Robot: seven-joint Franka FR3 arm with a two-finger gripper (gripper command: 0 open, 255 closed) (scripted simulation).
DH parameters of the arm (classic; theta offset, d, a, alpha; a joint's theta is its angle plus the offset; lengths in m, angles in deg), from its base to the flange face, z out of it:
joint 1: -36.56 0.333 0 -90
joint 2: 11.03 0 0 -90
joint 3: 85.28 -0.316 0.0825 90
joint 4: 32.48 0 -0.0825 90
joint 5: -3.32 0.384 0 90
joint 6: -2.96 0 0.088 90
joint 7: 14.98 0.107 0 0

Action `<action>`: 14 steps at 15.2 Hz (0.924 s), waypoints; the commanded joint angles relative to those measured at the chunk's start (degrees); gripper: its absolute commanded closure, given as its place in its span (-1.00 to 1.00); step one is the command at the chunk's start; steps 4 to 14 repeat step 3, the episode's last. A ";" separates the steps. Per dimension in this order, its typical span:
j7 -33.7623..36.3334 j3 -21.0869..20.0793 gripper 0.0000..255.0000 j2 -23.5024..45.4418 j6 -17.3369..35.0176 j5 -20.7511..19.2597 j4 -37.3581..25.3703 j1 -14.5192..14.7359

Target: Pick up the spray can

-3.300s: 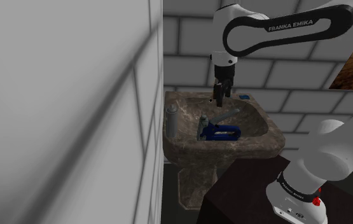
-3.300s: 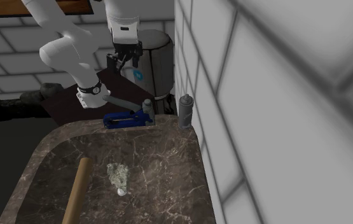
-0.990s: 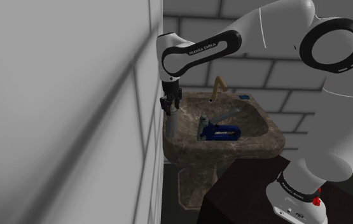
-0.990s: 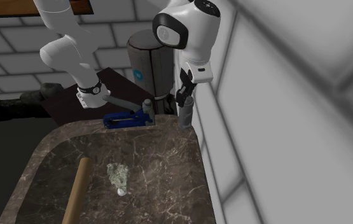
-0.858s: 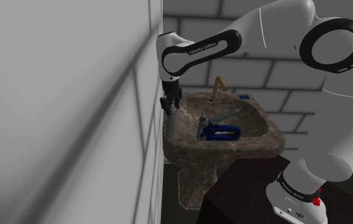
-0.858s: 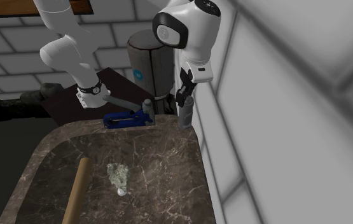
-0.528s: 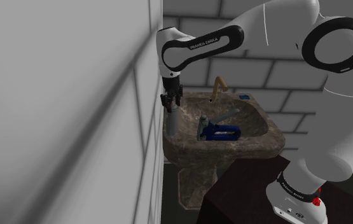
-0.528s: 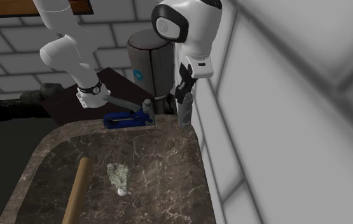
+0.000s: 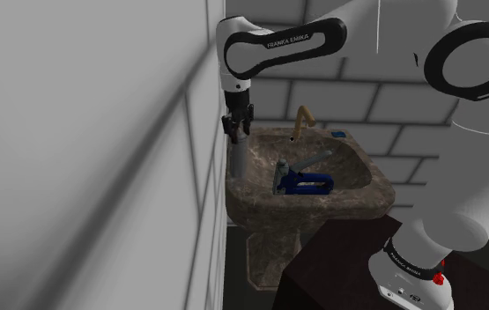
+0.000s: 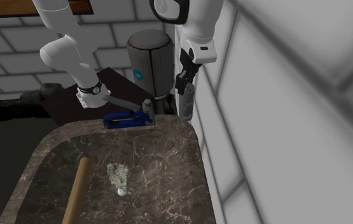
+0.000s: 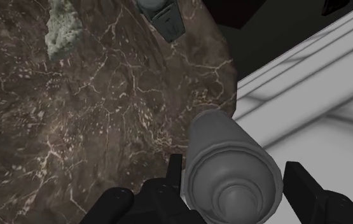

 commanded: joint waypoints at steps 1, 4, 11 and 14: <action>0.02 -0.03 1.00 0.03 -1.60 0.01 -1.63 0.04; 0.01 -0.03 1.00 0.02 -1.72 0.01 -1.73 0.04; 0.01 -0.03 1.00 0.02 -1.72 0.01 -1.73 0.04; 0.01 -0.03 1.00 0.02 -1.72 0.01 -1.73 0.04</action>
